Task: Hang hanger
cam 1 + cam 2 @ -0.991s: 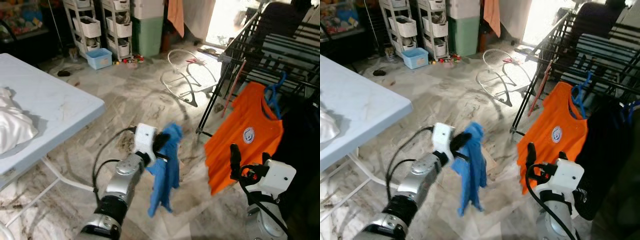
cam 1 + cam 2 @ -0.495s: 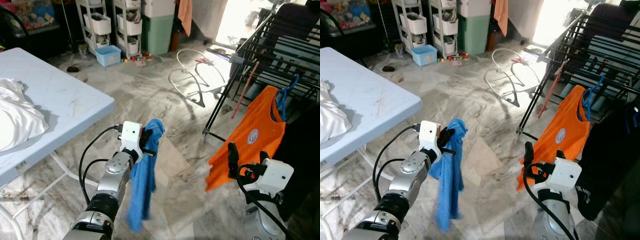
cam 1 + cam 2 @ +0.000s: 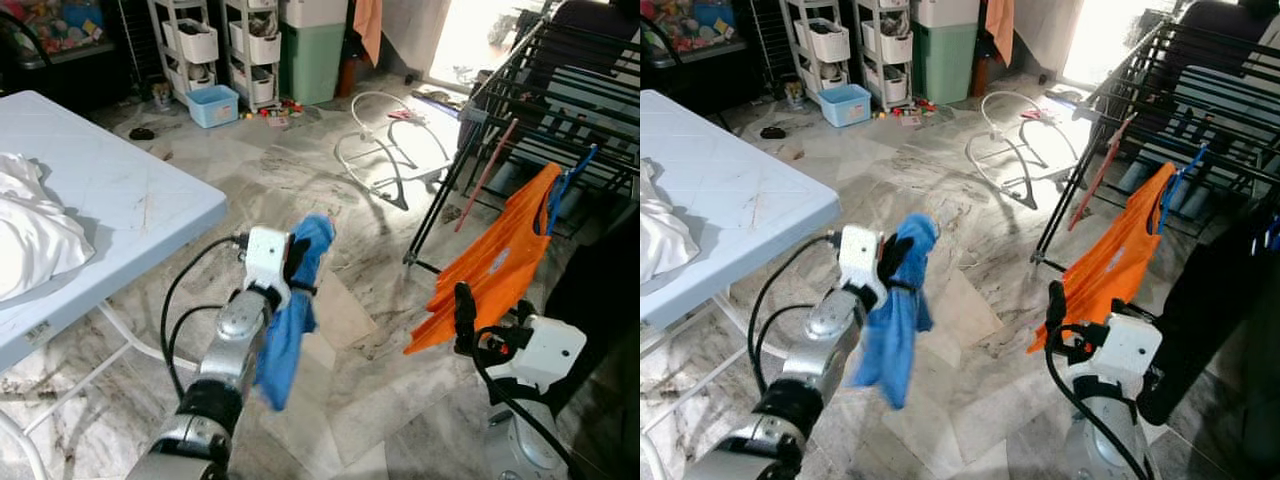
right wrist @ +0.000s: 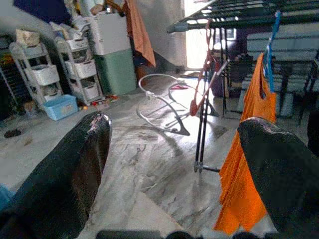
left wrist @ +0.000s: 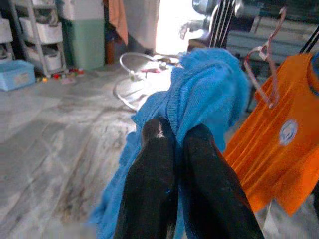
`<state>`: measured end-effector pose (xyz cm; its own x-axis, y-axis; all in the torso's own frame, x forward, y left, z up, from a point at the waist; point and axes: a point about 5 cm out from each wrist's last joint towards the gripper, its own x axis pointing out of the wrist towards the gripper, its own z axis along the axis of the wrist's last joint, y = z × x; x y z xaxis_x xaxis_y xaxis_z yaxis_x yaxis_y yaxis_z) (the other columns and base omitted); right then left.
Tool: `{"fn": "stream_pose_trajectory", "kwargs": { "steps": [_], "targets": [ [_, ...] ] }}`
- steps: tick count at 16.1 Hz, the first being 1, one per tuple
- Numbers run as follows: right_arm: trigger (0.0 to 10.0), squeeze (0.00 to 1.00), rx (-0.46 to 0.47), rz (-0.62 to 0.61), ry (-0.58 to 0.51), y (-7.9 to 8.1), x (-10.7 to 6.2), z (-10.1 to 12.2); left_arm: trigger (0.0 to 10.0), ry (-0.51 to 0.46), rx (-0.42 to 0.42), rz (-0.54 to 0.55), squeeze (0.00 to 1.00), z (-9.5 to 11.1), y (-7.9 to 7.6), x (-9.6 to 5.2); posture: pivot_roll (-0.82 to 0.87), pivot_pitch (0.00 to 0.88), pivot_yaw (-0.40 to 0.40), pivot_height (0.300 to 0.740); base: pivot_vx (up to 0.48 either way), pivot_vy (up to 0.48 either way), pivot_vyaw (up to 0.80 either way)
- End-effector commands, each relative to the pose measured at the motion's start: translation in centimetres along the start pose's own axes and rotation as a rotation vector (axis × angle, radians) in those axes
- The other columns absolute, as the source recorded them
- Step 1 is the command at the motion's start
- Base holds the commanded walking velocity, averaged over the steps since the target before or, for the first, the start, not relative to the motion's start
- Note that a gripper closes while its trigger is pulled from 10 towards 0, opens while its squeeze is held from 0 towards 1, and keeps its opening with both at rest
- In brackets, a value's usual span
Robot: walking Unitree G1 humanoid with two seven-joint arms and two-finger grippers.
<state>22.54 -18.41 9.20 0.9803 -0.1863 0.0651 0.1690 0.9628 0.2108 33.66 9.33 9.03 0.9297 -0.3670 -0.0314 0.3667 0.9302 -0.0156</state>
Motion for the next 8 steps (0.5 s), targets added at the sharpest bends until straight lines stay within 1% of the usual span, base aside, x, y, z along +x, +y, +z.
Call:
{"fn": "stream_pose_trajectory", "kwargs": {
  "steps": [1, 2, 4, 6, 8],
  "targets": [
    [10.0, 0.00, 0.003, -0.057, 0.009, -0.7, 0.0, -0.3, 10.0, 0.010, 0.013, 0.017, 0.00, -0.4, 0.3, -0.3, 0.10, 0.005, -0.110, 0.740, 0.000, 0.000, 0.00],
    [10.0, 0.00, -0.027, -0.126, 0.027, -1.5, -0.2, -0.7, 10.0, 0.040, 0.021, 0.049, 0.00, -1.3, 1.0, -0.9, 0.10, 0.005, -0.108, 0.740, 0.000, 0.000, 0.00],
    [10.0, 0.00, -0.085, -0.196, 0.023, -2.5, -0.6, -0.6, 10.0, 0.043, 0.043, 0.069, 0.00, -1.6, 1.8, -1.6, 0.10, 0.003, -0.104, 0.740, 0.000, 0.000, 0.00],
    [10.0, 0.00, -0.074, -0.219, 0.006, -3.1, -1.0, -0.4, 10.0, 0.050, 0.061, 0.032, 0.00, -2.0, 2.1, -2.2, 0.10, 0.001, -0.100, 0.740, 0.000, 0.000, 0.00],
    [10.0, 0.00, -0.076, -0.234, 0.005, -3.3, -1.1, -0.4, 10.0, 0.072, 0.083, 0.046, 0.00, -2.5, 2.7, -2.6, 0.10, 0.000, -0.095, 0.740, 0.000, 0.000, 0.00]
  ]
}}
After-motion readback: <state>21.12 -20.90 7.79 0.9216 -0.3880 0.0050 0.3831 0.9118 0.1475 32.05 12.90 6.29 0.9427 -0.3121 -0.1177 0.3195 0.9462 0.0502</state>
